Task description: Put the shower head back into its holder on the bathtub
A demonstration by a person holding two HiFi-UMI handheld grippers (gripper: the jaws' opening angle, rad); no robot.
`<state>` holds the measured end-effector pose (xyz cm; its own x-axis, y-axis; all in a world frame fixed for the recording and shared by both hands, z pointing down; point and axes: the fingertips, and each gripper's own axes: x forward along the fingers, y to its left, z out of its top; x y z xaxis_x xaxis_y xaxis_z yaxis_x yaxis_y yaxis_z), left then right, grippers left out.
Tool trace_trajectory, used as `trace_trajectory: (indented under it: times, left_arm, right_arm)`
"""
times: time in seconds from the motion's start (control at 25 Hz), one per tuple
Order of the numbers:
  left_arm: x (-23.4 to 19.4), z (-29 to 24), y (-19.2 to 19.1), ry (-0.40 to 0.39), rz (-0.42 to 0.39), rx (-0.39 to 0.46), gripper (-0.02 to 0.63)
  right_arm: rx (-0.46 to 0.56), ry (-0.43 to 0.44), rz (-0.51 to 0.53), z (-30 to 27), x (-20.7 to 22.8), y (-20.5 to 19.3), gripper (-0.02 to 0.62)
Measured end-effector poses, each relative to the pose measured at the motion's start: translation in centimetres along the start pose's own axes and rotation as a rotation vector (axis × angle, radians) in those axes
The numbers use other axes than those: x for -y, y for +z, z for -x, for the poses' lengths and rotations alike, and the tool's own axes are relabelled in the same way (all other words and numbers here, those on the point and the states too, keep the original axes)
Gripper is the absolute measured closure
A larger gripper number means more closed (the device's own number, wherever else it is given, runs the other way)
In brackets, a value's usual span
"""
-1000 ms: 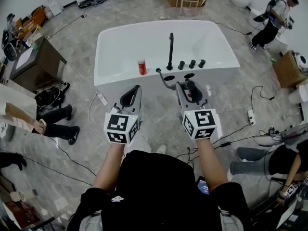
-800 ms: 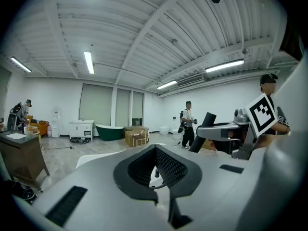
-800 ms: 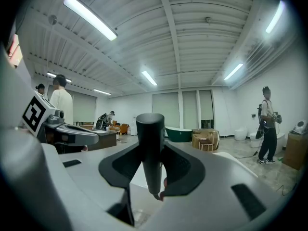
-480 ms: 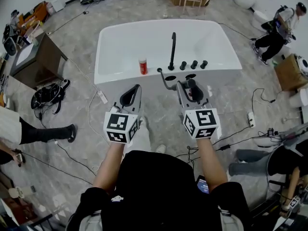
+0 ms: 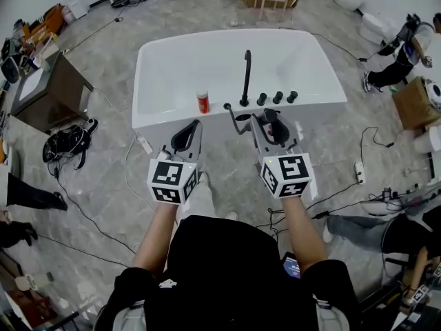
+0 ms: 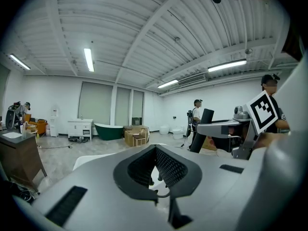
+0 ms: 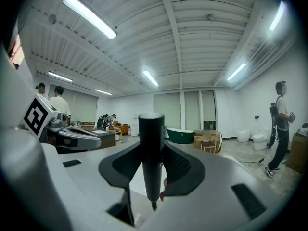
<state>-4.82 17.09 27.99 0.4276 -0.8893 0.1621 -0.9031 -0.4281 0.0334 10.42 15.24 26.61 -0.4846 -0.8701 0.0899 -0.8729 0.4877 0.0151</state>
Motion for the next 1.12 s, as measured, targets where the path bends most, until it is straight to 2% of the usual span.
trace_trajectory:
  times: [0.48, 0.92, 1.12]
  left_arm:
    - [-4.3, -8.1, 1.0, -0.025, 0.001, -0.028, 0.592]
    - [-9.8, -14.0, 2.8, -0.075, 0.015, -0.046, 0.592]
    - [-13.8, -16.1, 3.1, -0.086, 0.009, -0.048, 0.592]
  right_arm:
    - [-0.034, -0.012, -0.032, -8.2, 3.6, -0.6, 0.458]
    - [-0.069, -0.051, -0.049, -15.9, 4.9, 0.0, 0.457]
    - [-0.086, -0.069, -0.049, -19.8, 4.6, 0.5, 0.457]
